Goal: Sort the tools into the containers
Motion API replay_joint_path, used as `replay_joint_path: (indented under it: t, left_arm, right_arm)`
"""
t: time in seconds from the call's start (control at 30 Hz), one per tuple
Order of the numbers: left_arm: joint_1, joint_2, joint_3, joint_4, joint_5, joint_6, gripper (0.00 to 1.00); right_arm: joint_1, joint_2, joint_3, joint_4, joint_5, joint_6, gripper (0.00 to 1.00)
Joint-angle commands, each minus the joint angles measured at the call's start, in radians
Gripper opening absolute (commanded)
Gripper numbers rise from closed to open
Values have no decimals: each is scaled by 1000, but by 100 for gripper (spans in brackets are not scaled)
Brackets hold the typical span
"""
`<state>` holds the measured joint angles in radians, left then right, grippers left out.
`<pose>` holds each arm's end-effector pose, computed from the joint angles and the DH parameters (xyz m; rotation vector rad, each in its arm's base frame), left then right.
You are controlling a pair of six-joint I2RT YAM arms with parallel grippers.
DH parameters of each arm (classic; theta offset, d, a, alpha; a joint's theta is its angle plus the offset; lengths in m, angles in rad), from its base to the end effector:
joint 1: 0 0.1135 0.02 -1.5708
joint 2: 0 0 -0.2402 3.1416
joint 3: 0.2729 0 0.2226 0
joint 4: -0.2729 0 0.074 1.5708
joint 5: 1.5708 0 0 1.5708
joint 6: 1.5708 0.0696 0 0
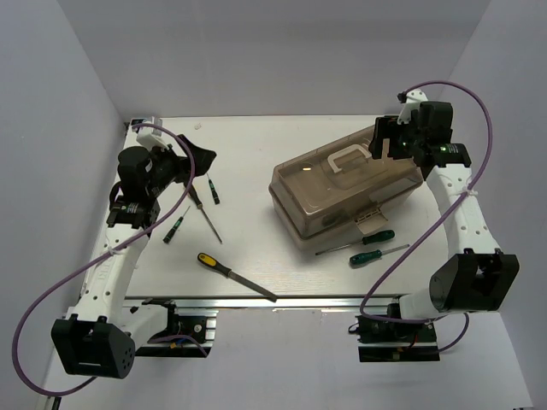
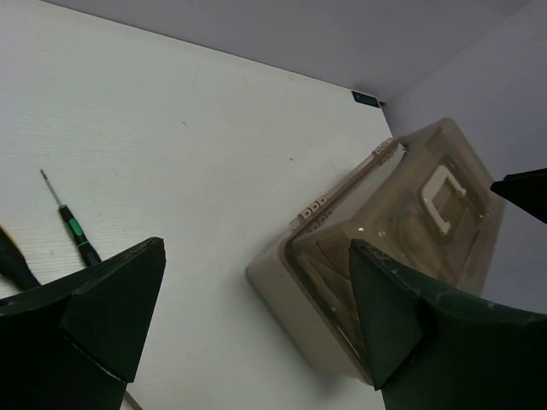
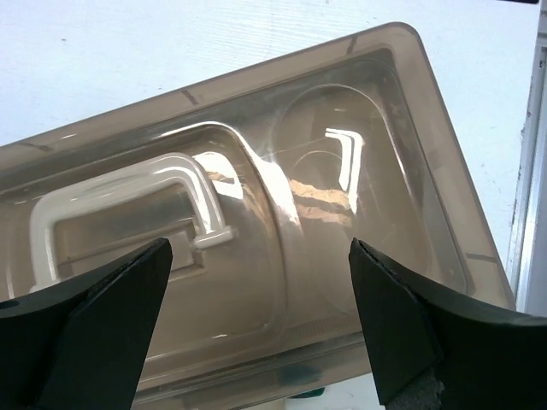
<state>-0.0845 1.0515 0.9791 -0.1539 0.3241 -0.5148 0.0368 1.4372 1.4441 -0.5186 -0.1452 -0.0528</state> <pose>0.2526 -0.0436 0.3350 -0.1579 1.8364 -0.7149 0.3259 0.0221 0.3431 -0.1814 2.0717 0.1414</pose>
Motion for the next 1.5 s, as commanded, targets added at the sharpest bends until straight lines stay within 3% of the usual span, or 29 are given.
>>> replay_joint_path:
  t: [0.0,0.23,0.37,0.4,0.5,0.57,0.6,0.63,0.77,1.07,1.27,1.47]
  left_arm:
    - [-1,-21,-8,68,99,-42,97]
    - [-1,37,-8,146,187,-100,90]
    - [-11,100,-3,237,248,-137,57]
    - [-29,116,7,232,248,-134,43]
    - [-75,183,42,226,230,-107,31]
    - [-93,237,55,240,210,-94,31]
    - [-104,257,58,266,205,-93,31]
    - [-107,277,61,278,204,-88,32]
    - [-135,422,136,316,225,-48,33]
    - [-189,626,201,474,262,-60,34]
    - [-241,699,245,496,294,-60,35]
    - [-285,696,211,537,302,-67,35]
  right_arm:
    - [3,-52,36,23,-46,22,89]
    - [5,-95,18,29,-307,-123,89]
    - [67,-94,24,2,-364,-200,89]
    - [77,-84,62,-10,-376,-196,89]
    - [84,-66,79,28,-320,75,86]
    - [97,-34,98,35,-323,198,78]
    - [103,-25,93,51,-311,331,67]
    - [112,-18,87,64,-291,397,64]
    - [138,35,110,56,-223,643,64]
    - [270,117,232,-69,79,800,74]
    - [282,89,203,-152,238,832,74]
    - [282,54,118,-176,272,873,73]
